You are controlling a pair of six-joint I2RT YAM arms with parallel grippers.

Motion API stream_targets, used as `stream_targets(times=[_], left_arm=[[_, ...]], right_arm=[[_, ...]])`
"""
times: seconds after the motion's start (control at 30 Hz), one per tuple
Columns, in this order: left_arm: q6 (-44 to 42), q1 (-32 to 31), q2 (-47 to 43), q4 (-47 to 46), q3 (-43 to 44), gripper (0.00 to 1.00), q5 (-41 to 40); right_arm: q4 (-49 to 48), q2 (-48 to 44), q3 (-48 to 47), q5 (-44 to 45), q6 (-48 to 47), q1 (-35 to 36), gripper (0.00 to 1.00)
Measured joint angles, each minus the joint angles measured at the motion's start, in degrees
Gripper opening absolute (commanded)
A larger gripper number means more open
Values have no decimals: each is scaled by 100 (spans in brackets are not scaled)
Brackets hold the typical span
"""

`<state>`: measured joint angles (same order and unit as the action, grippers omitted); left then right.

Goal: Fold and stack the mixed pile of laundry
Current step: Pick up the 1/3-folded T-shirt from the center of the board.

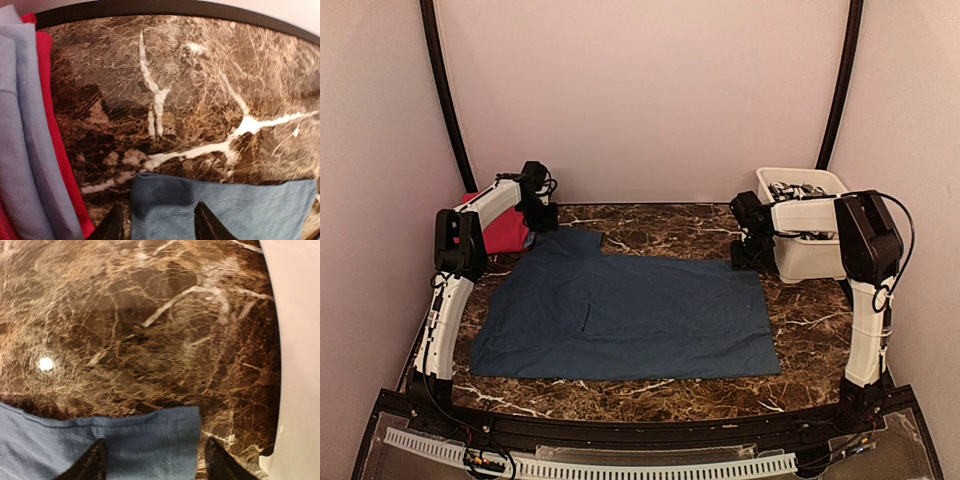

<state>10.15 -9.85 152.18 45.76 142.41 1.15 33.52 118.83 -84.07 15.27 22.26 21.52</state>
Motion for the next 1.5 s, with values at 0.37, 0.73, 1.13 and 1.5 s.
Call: stream_targets(times=[0.37, 0.73, 1.13, 1.5], left_arm=[[11, -210, -330, -31, -127, 54, 50], [17, -267, -833, -101, -535, 53, 48], [15, -271, -868, -151, -577, 53, 46], [13, -271, -868, -149, -621, 53, -138]], right_arm=[[192, 177, -273, -98, 188, -122, 64], [22, 173, -271, -667, 378, -387, 65], [-9, 151, -557, -289, 610, -404, 54], [2, 293, -573, -175, 647, -487, 47]])
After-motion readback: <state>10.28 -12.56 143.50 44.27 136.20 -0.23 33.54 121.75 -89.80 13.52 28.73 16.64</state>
